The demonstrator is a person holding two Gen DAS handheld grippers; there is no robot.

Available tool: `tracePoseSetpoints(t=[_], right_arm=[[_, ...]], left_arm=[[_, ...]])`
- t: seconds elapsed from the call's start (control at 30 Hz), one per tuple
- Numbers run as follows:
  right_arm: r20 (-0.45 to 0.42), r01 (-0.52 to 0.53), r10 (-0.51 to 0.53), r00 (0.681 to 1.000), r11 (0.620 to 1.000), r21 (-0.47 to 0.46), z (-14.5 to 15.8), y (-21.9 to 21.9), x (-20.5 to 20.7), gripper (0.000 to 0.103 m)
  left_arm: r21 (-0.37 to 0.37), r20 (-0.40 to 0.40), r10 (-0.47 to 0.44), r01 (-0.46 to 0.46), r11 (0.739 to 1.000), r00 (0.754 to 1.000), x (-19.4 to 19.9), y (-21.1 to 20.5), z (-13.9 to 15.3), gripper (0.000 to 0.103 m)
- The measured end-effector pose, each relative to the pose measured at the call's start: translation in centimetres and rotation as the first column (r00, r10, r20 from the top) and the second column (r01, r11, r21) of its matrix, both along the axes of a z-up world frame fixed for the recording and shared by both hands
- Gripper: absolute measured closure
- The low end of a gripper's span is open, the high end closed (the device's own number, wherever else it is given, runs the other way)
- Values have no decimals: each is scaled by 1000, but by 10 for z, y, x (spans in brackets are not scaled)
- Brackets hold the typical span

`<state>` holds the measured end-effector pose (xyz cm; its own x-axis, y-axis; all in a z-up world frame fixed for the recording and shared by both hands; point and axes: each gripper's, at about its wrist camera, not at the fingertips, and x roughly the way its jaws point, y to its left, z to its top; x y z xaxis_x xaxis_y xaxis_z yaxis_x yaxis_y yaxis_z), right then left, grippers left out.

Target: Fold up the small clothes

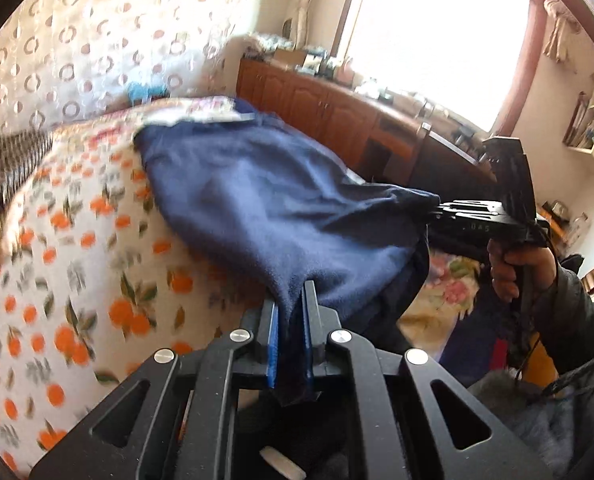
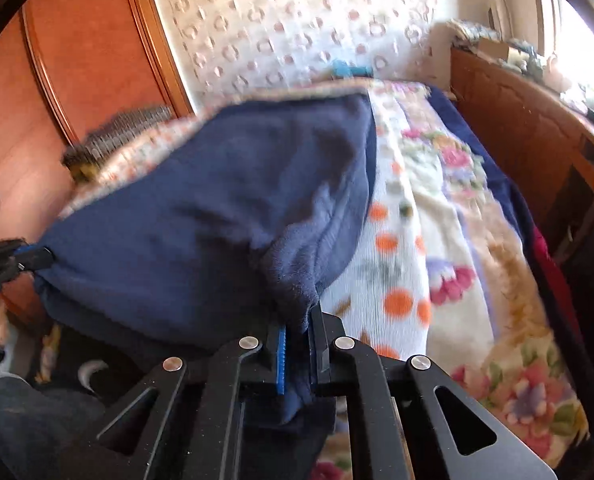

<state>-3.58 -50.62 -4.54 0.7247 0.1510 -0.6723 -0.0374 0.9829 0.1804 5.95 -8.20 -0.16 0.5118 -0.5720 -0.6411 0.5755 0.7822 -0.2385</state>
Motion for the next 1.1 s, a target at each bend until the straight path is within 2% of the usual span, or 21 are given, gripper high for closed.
tracePoseSetpoints(t=[0.2, 0.33, 0.43, 0.57, 0.63, 0.77, 0.83, 0.87, 0.93, 0.97, 1.1], right_arm=[[117, -5, 11, 993, 998, -56, 57, -12, 42, 96], [131, -12, 21, 991, 998, -66, 69, -19, 81, 96], [73, -44, 50, 996, 996, -81, 57, -14, 97, 96], [6, -57, 57, 998, 996, -74, 31, -11, 68, 96], [-27, -32, 31, 999, 999, -44, 15, -14, 49, 96], [-89, 18, -22, 996, 999, -47, -20, -7, 29, 96], [-118, 46, -47, 992, 999, -13, -33, -6, 25, 88], [-124, 63, -66, 990, 998, -30, -37, -1, 28, 83], [-119, 106, -114, 986, 992, -72, -45, -3, 25, 52], [-132, 115, -122, 984, 991, -62, -49, -6, 24, 47], [-126, 109, -118, 985, 991, -77, -48, 9, 20, 44]], left_arm=[[-19, 89, 5, -4, 1000, 996, 47, -5, 39, 92], [-16, 100, 10, -8, 1000, 995, 84, -13, 48, 93], [8, 89, -1, 0, 1000, 996, 96, -20, 48, 93], [40, 84, -36, 33, 999, 996, 75, -18, 37, 93], [36, 54, -40, 38, 999, 998, 62, -14, 27, 93], [44, 11, -30, 29, 999, 1000, 43, -7, 9, 93], [46, -14, -13, 14, 999, 1000, 36, -5, -1, 93], [45, -20, -9, 10, 999, 1000, 34, -5, -3, 93], [39, -23, 1, 0, 999, 1000, 31, -5, -4, 93], [36, -21, 2, -2, 999, 1000, 31, -4, -4, 93], [19, -4, 6, -6, 1000, 1000, 32, -5, 1, 93]])
